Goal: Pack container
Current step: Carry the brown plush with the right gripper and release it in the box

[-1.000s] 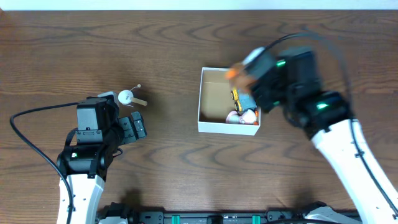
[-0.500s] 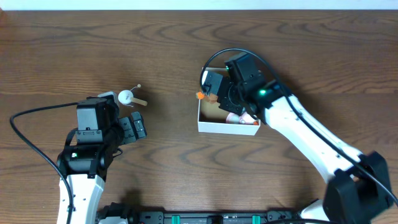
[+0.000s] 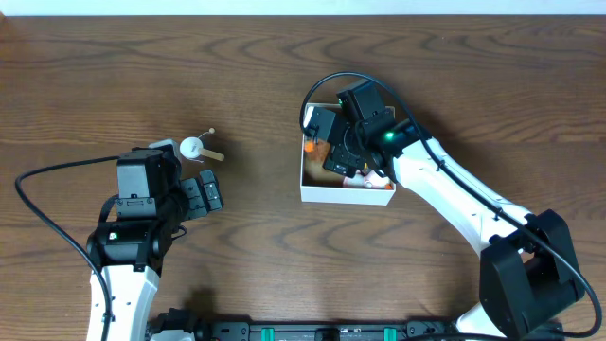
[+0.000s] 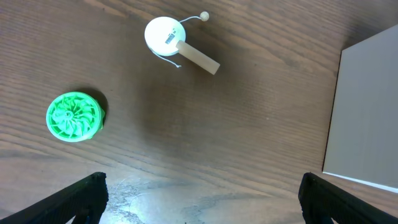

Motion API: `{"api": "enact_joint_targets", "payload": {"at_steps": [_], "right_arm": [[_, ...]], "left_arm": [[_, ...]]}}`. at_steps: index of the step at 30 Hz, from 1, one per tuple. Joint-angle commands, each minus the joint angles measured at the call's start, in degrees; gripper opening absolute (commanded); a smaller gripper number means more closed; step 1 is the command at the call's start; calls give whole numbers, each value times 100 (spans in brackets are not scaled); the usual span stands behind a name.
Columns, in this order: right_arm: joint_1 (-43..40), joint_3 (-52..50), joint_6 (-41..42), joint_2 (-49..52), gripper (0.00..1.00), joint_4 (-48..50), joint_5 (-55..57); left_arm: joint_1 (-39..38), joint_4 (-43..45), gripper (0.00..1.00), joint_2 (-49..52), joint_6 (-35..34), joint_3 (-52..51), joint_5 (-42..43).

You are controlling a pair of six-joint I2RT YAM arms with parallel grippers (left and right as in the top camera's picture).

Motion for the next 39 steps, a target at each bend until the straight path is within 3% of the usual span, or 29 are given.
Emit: {"api": "enact_joint_targets", "payload": {"at_steps": [1, 10, 13, 15, 17, 18, 19, 22, 34, 39], "right_arm": [[-35, 103, -17, -118, 99, 13, 122], [-35, 157, 603, -929, 98, -258, 136], [-35, 157, 999, -1104, 89, -654, 109], [-35, 155, 1300, -1102, 74, -984, 96], [-33, 136, 1519, -1043, 40, -1412, -52], [-31, 114, 1534, -1014, 34, -1556, -186], [-31, 61, 1532, -960, 21, -1687, -385], [-28, -31, 1530, -787, 5, -1733, -669], [-31, -39, 1591, 361, 1, -691, -640], [-31, -37, 2055, 411, 14, 17, -151]], "left_arm": [[24, -17, 98, 17, -74, 116, 42], [24, -39, 98, 17, -72, 116, 39], [24, -55, 98, 17, -72, 116, 39], [24, -52, 98, 17, -72, 116, 39], [24, -55, 98, 17, -74, 116, 39], [24, -52, 98, 17, -72, 116, 39], [24, -52, 98, 17, -74, 116, 39], [24, -52, 98, 17, -74, 116, 39], [24, -55, 98, 17, -74, 116, 39], [24, -57, 98, 17, -74, 116, 39]]}}
